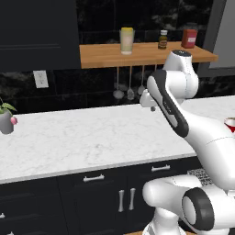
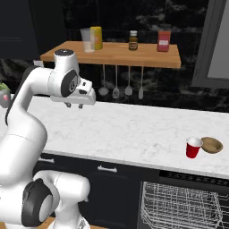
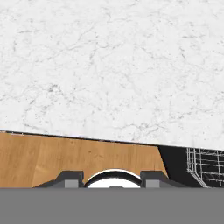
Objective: Pick up the cup and bowl from the counter, place them in the dishwasher, and close the dishwasher door.
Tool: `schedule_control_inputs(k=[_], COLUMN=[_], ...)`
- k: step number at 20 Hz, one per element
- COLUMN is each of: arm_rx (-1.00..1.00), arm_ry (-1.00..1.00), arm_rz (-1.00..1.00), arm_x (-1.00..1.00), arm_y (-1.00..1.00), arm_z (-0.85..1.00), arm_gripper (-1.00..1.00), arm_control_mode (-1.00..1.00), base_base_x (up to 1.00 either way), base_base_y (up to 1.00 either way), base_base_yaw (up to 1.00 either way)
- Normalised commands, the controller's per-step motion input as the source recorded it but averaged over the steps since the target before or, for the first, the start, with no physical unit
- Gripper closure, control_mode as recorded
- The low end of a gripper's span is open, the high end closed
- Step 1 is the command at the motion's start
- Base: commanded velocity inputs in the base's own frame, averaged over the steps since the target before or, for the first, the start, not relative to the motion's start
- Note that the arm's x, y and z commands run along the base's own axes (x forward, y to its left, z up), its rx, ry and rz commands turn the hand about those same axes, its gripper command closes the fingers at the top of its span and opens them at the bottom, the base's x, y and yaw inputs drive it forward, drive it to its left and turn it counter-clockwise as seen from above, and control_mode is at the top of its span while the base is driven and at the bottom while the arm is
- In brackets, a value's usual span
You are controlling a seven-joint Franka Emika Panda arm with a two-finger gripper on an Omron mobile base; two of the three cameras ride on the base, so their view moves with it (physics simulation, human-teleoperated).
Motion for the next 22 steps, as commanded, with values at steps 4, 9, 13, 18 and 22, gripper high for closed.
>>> schedule_control_inputs(k=[4,9,13,18,22], arm_rx=[0.0,0.0,0.0,0.05,0.07], arm_ry=[0.0,0.01,0.0,0.02,0.04], arm_rz=[-0.18,-0.83,-0.94,-0.83,-0.56], arm_x=[-0.13,-0.09,-0.01,-0.05,0.07], arm_y=[0.0,-0.08,-0.03,-0.14,-0.13], arm_z=[-0.01,-0.15,-0.24,-0.15,-0.02], arm_gripper=[-1.0,-1.0,-1.0,-1.0,-1.0], arm_control_mode=[-1.0,-1.0,-1.0,-1.0,-1.0], base_base_x=[0.0,0.0,0.0,0.0,0.0], base_base_y=[0.0,0.0,0.0,0.0,0.0], base_base_yaw=[0.0,0.0,0.0,0.0,0.0])
